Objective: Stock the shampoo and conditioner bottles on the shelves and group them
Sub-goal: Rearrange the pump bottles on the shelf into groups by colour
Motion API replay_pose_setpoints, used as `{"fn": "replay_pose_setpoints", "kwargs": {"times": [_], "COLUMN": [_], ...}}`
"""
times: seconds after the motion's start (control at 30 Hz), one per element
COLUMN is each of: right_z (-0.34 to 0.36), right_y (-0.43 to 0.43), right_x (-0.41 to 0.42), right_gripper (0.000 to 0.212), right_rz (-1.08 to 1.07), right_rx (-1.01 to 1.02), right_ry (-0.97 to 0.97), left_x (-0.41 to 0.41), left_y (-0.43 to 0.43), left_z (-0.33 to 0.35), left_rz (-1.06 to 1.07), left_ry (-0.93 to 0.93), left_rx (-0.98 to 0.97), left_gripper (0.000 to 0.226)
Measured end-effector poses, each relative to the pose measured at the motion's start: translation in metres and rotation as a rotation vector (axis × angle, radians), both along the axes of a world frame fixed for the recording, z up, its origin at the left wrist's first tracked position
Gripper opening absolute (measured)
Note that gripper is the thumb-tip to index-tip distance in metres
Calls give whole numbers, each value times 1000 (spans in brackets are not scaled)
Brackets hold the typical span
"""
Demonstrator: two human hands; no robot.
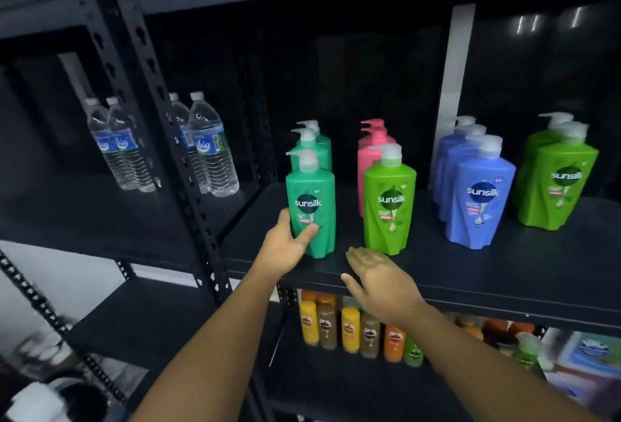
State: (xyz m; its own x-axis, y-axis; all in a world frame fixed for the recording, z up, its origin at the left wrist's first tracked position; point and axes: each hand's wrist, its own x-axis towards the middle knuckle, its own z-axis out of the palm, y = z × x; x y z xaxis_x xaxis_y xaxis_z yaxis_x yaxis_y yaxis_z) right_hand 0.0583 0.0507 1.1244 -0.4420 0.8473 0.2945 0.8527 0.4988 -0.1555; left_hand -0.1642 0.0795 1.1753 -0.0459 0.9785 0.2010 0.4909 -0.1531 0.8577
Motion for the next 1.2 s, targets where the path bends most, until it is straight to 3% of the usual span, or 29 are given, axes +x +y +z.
{"fn": "replay_pose_setpoints", "kwargs": {"times": [0.1, 0.53, 0.8, 0.93, 1.03, 1.2], "right_z": [-7, -17, -14, -11, -7, 0], "right_y": [4, 1, -2, -3, 0, 2], "right_x": [2, -5, -7, -7, -5, 9], "right_gripper": [68, 62, 60, 57, 50, 34], "right_rz": [18, -68, -75, -72, -68, -113], "right_rx": [7, 66, 47, 19, -30, -50], "right_ry": [-90, -62, -60, -37, 113, 273], "left_x": [-9, -22, -24, -24, -23, -19], "left_y": [23, 62, 68, 61, 53, 47], "left_z": [-2, -17, -29, -33, -39, -41], "left_rz": [-14, -3, 16, 99, 230, 233], "left_ry": [-13, -50, 131, 152, 199, 358], "left_rx": [2, 14, 22, 177, 323, 580], "left_gripper": [44, 50, 53, 50, 47, 14]}}
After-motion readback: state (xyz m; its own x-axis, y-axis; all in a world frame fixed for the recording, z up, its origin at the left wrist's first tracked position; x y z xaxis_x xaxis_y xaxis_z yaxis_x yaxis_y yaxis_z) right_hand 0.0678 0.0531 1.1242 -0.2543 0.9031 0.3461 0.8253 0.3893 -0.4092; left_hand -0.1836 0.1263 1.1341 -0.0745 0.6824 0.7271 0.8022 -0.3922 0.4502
